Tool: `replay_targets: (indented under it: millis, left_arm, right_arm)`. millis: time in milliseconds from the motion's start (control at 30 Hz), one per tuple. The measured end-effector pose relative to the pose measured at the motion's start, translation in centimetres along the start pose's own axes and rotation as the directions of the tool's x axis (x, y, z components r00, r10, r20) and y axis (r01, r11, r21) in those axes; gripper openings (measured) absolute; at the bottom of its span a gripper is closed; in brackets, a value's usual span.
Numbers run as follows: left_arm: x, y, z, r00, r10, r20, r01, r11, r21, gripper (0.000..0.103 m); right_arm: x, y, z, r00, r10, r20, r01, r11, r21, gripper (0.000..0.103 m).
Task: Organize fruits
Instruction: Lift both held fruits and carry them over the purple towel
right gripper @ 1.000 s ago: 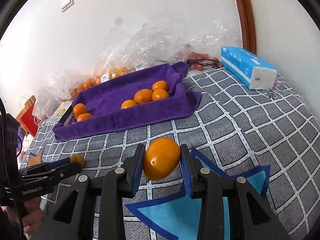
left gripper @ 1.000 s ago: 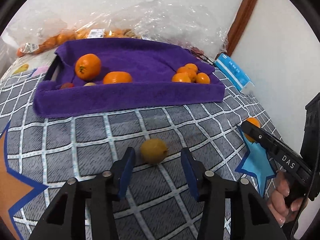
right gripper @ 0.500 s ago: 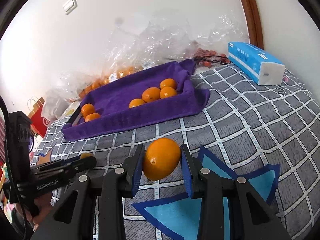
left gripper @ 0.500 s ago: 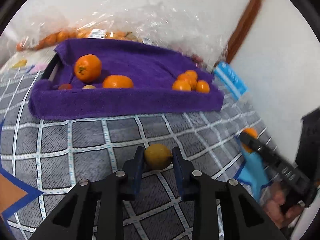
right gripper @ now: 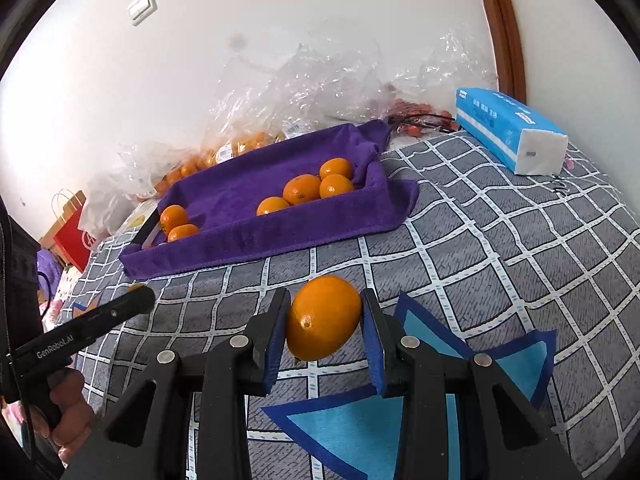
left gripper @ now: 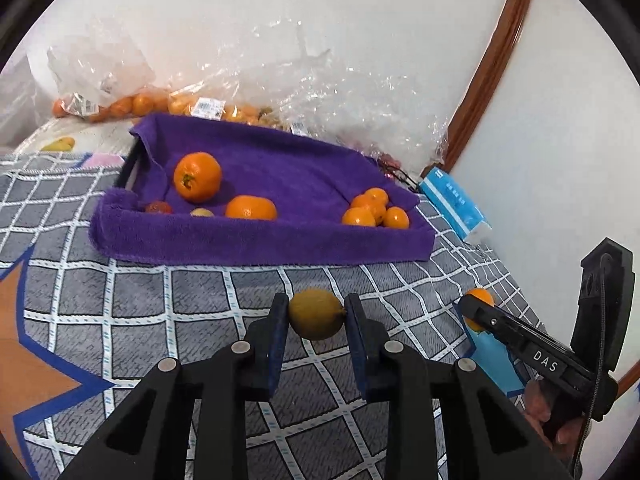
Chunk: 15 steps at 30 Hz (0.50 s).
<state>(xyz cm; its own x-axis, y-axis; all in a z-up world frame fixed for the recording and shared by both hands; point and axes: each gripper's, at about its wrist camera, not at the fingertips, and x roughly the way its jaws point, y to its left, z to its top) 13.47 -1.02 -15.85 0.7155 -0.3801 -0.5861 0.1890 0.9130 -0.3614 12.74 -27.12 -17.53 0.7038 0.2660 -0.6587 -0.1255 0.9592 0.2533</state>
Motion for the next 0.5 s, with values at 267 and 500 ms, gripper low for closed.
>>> replay_targets:
  millis: [267, 500]
  left_arm:
    - [-1.1, 1.3, 0.4, 0.998, 0.024, 0.050, -0.022, 0.998, -0.057, 0.027]
    - [-1.5, 3.2, 0.6, 0.999, 0.011, 0.040, -0.005, 0.989, -0.148, 0.027]
  right_arm:
    - [-0.4, -0.3, -0.1, 1.000, -0.017, 0.017, 0.017, 1.000, 0.011, 0.035]
    - [-1.1, -0.2, -0.1, 0.999, -0.016, 0.050, 0.016, 1.000, 0.006, 0.035]
